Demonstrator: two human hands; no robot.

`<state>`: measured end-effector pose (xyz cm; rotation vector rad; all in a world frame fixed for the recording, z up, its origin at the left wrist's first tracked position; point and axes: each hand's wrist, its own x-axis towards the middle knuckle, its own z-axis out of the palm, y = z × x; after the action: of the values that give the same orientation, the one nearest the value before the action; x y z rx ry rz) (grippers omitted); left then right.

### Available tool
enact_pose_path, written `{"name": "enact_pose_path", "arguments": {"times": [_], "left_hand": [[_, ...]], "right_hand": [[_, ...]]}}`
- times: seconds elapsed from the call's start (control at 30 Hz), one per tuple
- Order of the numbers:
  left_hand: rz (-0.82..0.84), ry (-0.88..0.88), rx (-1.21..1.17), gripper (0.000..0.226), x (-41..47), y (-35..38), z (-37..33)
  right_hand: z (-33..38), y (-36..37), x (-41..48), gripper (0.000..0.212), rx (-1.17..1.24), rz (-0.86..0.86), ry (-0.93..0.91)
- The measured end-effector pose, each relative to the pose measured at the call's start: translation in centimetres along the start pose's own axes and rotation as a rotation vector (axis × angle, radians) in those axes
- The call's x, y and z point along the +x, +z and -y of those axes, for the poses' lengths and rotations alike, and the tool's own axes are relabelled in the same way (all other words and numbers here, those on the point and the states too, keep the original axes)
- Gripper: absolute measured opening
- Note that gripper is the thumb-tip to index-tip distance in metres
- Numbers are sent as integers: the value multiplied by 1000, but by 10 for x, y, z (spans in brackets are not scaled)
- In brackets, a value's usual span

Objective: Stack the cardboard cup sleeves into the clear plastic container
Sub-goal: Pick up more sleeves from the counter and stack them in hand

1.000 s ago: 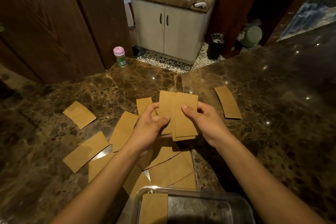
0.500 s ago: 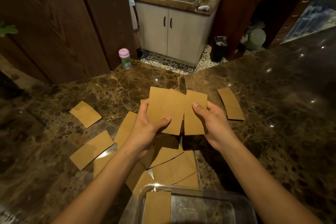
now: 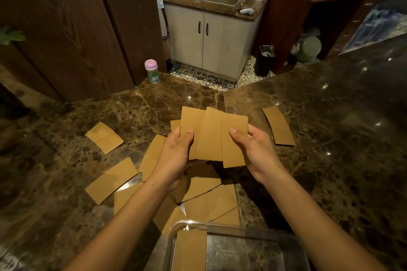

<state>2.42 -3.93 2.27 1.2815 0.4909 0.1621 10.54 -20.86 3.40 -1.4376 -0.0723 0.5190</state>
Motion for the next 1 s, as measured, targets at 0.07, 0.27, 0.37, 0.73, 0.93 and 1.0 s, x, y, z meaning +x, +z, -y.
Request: {"name": "enact_pose_path", "arguments": {"times": [0.07, 0.27, 0.37, 0.73, 0.93, 1.0], "left_hand": [[49, -16, 11, 22, -3, 1, -1], [120, -8, 7, 35, -6, 4, 5], [117, -23, -63, 31, -7, 3, 0], [21, 68, 59, 52, -4, -11, -9], [120, 41, 141, 31, -9, 2, -7], [163, -12, 102, 27, -10, 6, -7]], "right_hand": [[-1, 2, -1, 17, 14, -2, -3], [-5, 12, -5, 18, -16, 16, -5], [-4, 13, -5, 21, 14, 4, 3], [10, 1, -1, 24, 108, 14, 25], [0, 17, -8, 23, 14, -44, -93], [-3, 20, -8, 20, -57, -67, -140]]}}
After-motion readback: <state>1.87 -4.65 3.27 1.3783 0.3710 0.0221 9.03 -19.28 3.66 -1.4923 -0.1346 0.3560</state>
